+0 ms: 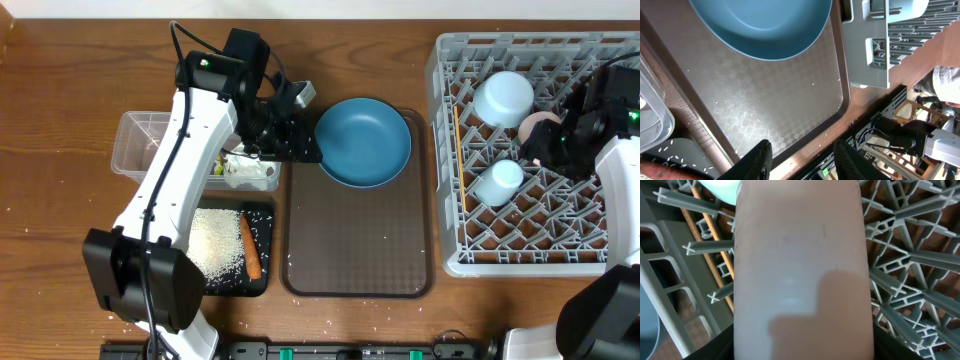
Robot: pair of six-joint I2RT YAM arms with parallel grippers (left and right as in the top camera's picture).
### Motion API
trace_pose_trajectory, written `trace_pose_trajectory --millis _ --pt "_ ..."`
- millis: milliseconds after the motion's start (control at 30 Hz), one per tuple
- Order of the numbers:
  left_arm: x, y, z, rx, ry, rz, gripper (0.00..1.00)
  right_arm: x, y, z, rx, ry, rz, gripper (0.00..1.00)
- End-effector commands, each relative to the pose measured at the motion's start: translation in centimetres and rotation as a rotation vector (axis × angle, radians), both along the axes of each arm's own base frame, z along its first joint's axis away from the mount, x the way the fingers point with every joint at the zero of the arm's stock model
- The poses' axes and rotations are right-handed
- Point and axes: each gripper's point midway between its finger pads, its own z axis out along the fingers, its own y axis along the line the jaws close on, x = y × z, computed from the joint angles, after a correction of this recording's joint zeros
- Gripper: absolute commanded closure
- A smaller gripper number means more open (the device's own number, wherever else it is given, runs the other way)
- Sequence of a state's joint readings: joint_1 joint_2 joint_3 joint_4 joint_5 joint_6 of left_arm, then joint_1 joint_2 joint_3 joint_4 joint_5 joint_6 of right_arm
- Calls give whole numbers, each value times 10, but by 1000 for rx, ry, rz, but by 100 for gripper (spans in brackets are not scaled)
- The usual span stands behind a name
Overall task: Sort waste into correct bins and load items into the dishwasher rack
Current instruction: 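Lower the pink cup into the rack and open the right gripper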
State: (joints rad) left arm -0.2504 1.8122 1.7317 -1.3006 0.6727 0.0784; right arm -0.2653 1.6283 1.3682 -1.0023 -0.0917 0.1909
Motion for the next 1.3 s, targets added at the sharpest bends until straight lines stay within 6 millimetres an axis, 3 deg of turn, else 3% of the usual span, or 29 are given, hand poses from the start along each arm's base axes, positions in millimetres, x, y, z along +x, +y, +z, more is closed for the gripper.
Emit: trace_pose_trajectory --millis 0,600,1033,1267 --pt "-1 3 -5 16 16 7 57 3 -4 6 -14 -13 -13 67" --pt "-1 3 -5 16 17 7 57 -3 0 25 7 8 -13 67" --pt "-1 3 -5 16 17 7 57 -19 -1 -9 1 90 -25 67" --pt "-1 3 -5 16 16 7 57 -14 -5 -19 -14 68 -36 65"
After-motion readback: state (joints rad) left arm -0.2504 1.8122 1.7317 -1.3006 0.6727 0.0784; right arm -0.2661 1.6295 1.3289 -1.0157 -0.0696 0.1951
